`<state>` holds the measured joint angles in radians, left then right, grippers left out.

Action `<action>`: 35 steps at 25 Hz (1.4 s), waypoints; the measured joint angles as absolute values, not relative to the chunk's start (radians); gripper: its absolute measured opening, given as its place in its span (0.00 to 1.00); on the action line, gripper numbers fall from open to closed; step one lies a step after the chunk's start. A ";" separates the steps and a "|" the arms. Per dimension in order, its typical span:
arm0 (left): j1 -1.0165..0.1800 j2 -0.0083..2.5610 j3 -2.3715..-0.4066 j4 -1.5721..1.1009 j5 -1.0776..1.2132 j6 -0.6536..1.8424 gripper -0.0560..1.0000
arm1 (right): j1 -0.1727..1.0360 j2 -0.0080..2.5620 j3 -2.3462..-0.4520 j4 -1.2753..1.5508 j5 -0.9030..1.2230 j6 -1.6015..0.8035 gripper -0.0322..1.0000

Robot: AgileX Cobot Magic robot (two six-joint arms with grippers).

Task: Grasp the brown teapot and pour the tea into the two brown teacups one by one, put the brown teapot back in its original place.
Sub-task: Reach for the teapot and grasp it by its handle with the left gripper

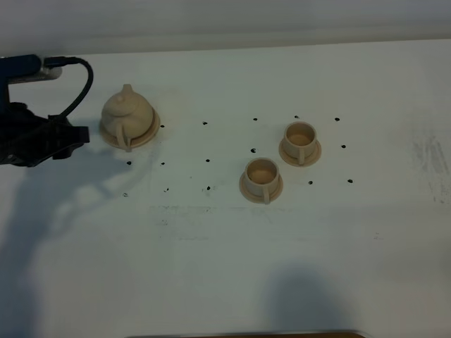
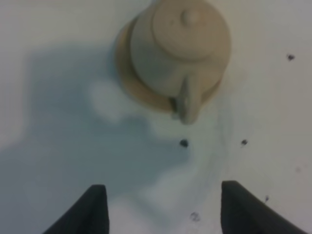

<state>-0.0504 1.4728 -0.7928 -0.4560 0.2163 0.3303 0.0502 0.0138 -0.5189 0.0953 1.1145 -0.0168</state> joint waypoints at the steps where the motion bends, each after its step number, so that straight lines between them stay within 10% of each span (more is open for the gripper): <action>1: -0.061 1.479 -0.799 -0.445 0.211 0.311 0.57 | 0.050 0.014 -0.519 0.095 1.115 -0.017 0.45; 35: -0.152 1.784 -1.105 -0.138 0.358 -0.129 0.51 | 0.050 0.014 -0.519 0.096 1.115 -0.017 0.45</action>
